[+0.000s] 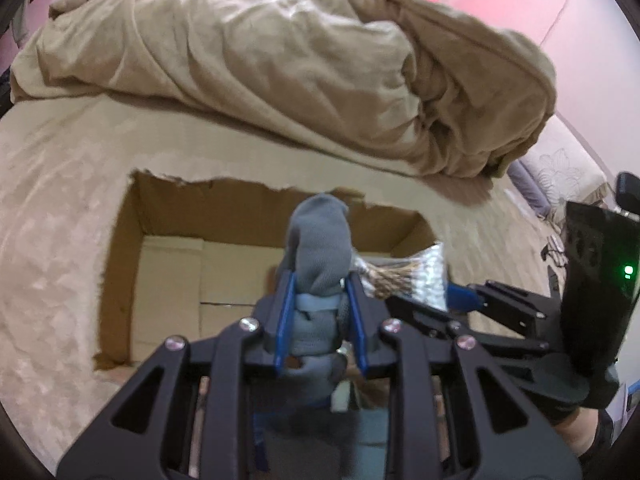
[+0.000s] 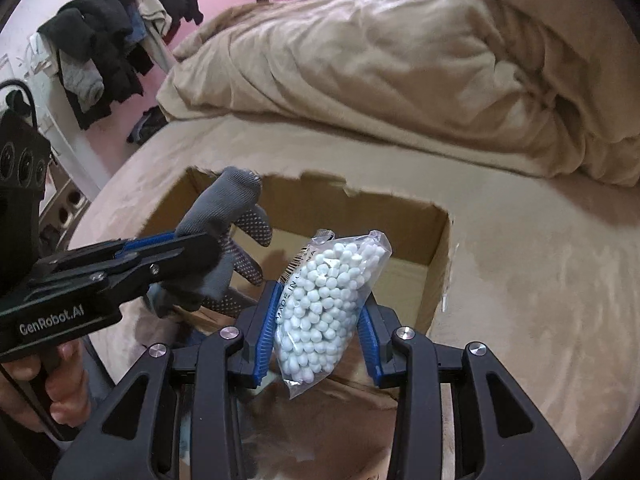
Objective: Organize objects
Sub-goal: 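Drop the grey sock into the box while the right tool drops the foam-ball bag in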
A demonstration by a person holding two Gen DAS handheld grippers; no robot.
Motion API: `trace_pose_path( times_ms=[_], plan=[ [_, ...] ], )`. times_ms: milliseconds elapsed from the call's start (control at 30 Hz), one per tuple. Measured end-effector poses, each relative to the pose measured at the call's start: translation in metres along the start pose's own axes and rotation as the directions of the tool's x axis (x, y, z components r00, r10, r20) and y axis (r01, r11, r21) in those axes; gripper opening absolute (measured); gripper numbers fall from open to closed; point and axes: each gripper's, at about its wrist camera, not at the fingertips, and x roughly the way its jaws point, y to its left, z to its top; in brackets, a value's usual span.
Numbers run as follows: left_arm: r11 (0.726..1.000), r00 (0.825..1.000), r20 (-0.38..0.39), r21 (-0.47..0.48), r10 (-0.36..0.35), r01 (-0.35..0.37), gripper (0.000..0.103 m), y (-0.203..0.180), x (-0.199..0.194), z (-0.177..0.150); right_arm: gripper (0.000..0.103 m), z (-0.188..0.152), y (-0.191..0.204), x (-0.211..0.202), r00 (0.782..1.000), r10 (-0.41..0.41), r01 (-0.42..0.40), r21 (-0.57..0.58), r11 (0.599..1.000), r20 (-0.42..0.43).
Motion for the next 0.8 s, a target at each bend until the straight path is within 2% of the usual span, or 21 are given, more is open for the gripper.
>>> trace_pose_path(
  times_ms=[67, 167, 200, 333, 433, 567, 633, 700, 800],
  plan=[
    [1.000, 1.000, -0.019, 0.003, 0.004, -0.004, 0.026, -0.001, 0.008, -0.003, 0.042, -0.003, -0.004, 0.003, 1.000, -0.002, 0.002, 0.012, 1.000, -0.007],
    [1.000, 0.999, -0.052, -0.014, -0.001, 0.000, 0.026, -0.002, 0.022, -0.008, 0.066, -0.005, -0.005, -0.005, 0.999, -0.029, 0.029, 0.000, 1.000, 0.013],
    [1.000, 0.998, -0.057, -0.016, -0.002, 0.001, 0.026, -0.003, 0.023, -0.010, 0.070, -0.005, -0.003, -0.010, 0.999, -0.038, 0.038, -0.021, 0.999, 0.026],
    [1.000, 0.998, -0.067, -0.012, -0.002, 0.001, 0.027, -0.011, 0.028, -0.011, 0.070, -0.007, 0.001, -0.025, 0.995, -0.081, 0.085, -0.066, 0.994, 0.056],
    [1.000, 0.995, -0.098, -0.003, 0.001, -0.002, 0.028, -0.016, 0.033, -0.008, 0.070, -0.010, -0.007, -0.040, 0.992, -0.107, 0.111, -0.048, 0.993, 0.072],
    [1.000, 0.996, -0.084, -0.005, 0.025, -0.025, 0.036, -0.016, 0.026, -0.006, 0.070, -0.015, -0.019, -0.054, 0.985, -0.152, 0.153, -0.006, 0.988, 0.079],
    [1.000, 0.995, -0.097, -0.008, 0.027, -0.028, 0.042, -0.016, 0.024, -0.006, 0.070, -0.015, -0.023, -0.055, 0.983, -0.165, 0.165, 0.012, 0.986, 0.084],
    [1.000, 0.995, -0.100, -0.011, 0.012, -0.013, 0.054, -0.017, 0.019, -0.009, 0.070, -0.014, -0.022, -0.049, 0.983, -0.169, 0.168, 0.015, 0.986, 0.074],
    [1.000, 0.997, -0.081, -0.008, 0.003, -0.003, 0.059, -0.017, 0.008, -0.010, 0.070, -0.013, -0.019, -0.039, 0.984, -0.169, 0.168, 0.025, 0.985, 0.064]
  ],
)
